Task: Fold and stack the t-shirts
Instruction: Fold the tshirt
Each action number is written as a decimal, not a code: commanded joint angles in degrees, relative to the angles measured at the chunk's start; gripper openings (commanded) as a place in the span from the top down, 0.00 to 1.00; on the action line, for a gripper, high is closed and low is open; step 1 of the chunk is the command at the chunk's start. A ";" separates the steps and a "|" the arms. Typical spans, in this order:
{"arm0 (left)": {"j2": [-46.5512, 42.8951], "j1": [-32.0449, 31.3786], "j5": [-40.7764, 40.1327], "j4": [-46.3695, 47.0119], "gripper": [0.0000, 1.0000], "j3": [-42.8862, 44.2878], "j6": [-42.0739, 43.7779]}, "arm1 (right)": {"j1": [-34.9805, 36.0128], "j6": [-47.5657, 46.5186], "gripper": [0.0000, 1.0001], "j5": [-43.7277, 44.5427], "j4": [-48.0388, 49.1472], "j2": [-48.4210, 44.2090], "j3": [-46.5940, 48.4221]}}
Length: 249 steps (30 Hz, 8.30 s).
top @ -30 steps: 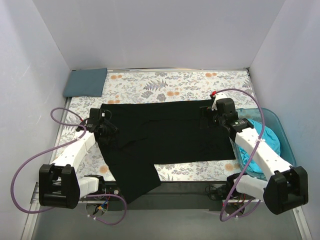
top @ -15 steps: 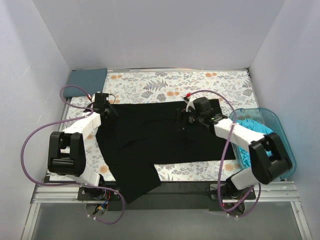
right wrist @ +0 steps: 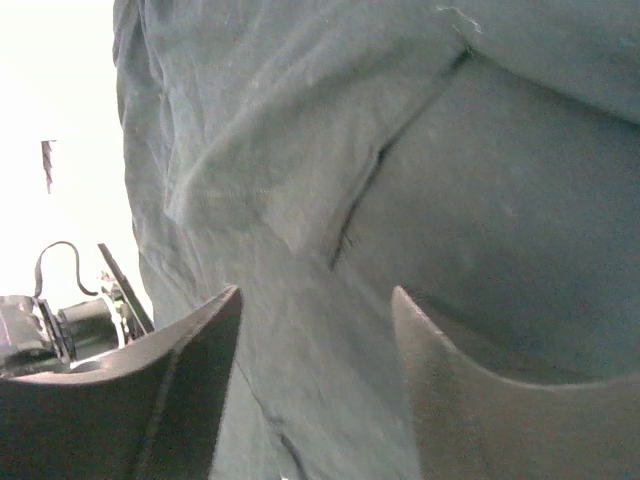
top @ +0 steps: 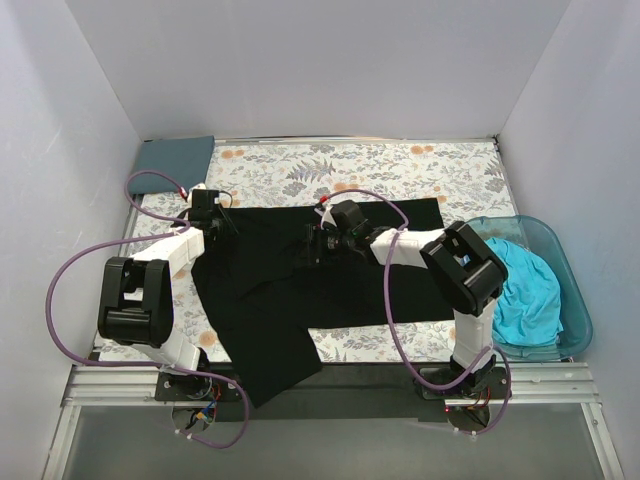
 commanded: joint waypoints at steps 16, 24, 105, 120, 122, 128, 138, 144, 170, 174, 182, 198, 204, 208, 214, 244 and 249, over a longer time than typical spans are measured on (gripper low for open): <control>0.51 0.27 -0.76 2.40 0.66 0.94 1.09 | 4.19 3.60 0.67 -0.47 4.32 8.30 6.49; 1.39 0.27 -1.98 2.40 0.66 0.85 1.10 | 4.19 2.98 0.85 0.67 4.32 7.51 5.52; 18.97 4.30 -11.21 0.82 0.71 18.61 -2.51 | -37.29 -21.45 0.42 21.59 -22.32 2.58 15.54; 11.59 11.87 -5.59 2.58 0.67 15.09 -7.95 | -40.99 -19.52 0.42 18.61 -22.05 6.63 15.45; 11.06 11.87 -5.41 3.02 0.65 15.44 -8.74 | -41.08 -19.95 0.42 17.73 -21.96 6.72 15.71; 13.16 11.96 -4.80 3.99 0.64 16.93 -9.10 | -40.99 -20.84 0.42 17.11 -21.96 6.02 16.24; 20.19 12.13 -6.03 3.90 0.73 19.39 -7.96 | -41.08 -20.84 0.42 17.55 -21.96 6.37 16.07; 21.35 12.66 -7.52 2.14 0.77 23.08 -6.20 | -40.99 -21.71 0.42 17.72 -21.96 4.70 17.21; 7.10 -0.78 -8.92 -9.55 0.57 15.18 -3.91 | -26.67 -24.97 0.41 31.95 -25.65 -2.51 12.37; 11.05 -2.02 -9.54 -9.20 0.57 15.62 -3.56 | -26.05 -25.49 0.41 33.81 -26.62 0.20 12.99; 19.92 -2.28 -10.33 -8.14 0.57 19.47 -3.48 | -26.66 -27.43 0.40 36.53 -28.38 6.45 16.68; 41.38 -1.93 -12.44 -9.37 0.57 45.49 0.47 | -32.90 -30.86 0.39 35.66 -32.33 21.30 38.54; 37.53 -1.84 -10.95 -11.22 0.44 50.34 1.80 | -32.90 -31.21 0.38 33.98 -34.44 18.43 43.05; 27.34 -1.84 -10.16 -11.22 0.36 46.48 1.10 | -32.82 -31.12 0.37 33.37 -34.44 10.52 39.38; 6.78 -1.84 -10.95 -14.29 0.30 31.99 -3.20 | -31.76 -30.95 0.37 33.55 -35.76 -5.30 27.60; -13.82 0.18 -11.13 -12.19 0.53 -11.54 -13.85 | -20.60 -27.78 0.37 31.87 -42.35 -44.43 -14.61; -10.65 0.18 -10.51 -11.57 0.54 -11.10 -13.14 | -20.69 -27.87 0.37 31.44 -42.35 -43.55 -14.96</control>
